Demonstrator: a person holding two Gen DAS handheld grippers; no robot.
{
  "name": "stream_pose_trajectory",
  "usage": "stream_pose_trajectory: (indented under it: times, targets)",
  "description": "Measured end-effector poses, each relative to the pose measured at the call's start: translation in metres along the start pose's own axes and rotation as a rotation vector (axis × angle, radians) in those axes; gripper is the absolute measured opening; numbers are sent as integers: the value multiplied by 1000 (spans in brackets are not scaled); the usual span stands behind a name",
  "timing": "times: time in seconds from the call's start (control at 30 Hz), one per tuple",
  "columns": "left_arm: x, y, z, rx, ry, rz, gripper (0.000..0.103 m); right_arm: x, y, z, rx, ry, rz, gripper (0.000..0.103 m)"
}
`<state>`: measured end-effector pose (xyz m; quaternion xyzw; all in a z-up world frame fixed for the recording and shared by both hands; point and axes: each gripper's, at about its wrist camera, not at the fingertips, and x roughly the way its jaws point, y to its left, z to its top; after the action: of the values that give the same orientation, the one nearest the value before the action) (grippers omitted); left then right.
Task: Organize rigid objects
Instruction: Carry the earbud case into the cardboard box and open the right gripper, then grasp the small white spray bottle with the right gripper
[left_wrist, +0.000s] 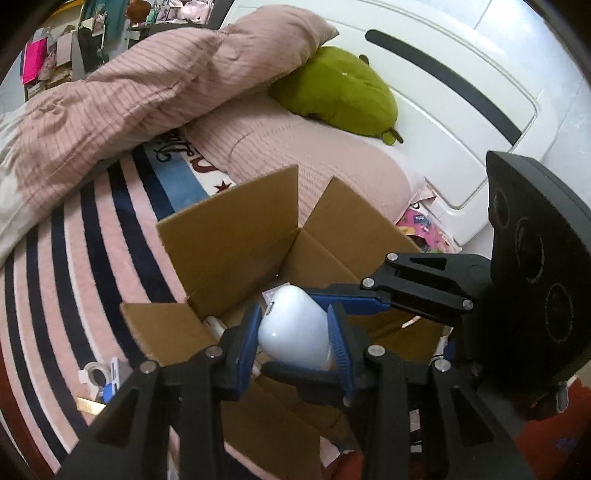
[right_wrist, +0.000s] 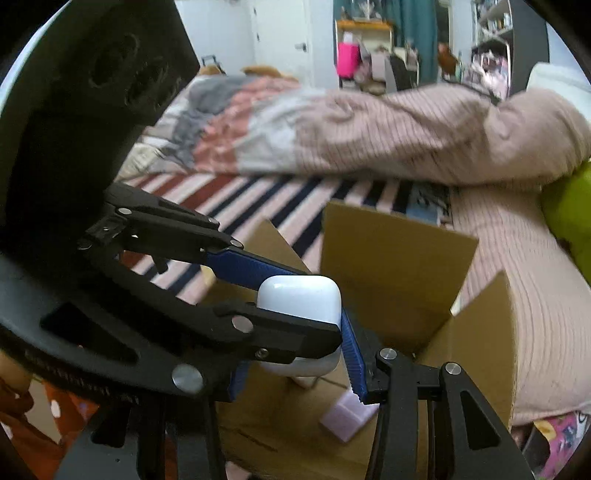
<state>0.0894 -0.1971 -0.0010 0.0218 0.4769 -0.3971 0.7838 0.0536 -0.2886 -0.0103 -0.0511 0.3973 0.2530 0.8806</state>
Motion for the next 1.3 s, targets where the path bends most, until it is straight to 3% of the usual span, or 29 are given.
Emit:
stream_pose_trajectory:
  times: [0.1, 0.23, 0.33, 0.5, 0.67, 0.9, 1.1, 1.3]
  targets:
    - [1, 5, -1, -1, -1, 24, 38, 6, -3, -3, 20, 42, -19, 39]
    - [-8, 9, -2, 1, -35, 57, 57, 11, -7, -4, 24, 67, -53, 40]
    - [-19, 14, -4, -6, -59, 68, 61, 8, -5, -2, 28, 66, -46, 47]
    - [-46, 26, -16, -17, -112, 110, 68, 8, 11, 7, -3, 58, -48, 47]
    - [-90, 53, -40, -70, -182, 178, 70, 4, 43, 22, -51, 10, -30, 47]
    - [-152, 104, -99, -176, -270, 334, 74, 20, 115, 47, -155, -24, 92, 47]
    - [-166, 143, -153, -268, -290, 435, 75, 66, 160, 40, -181, 79, 206, 47]
    - [-152, 163, -185, -339, -265, 443, 75, 126, 157, -2, -100, 225, 141, 58]
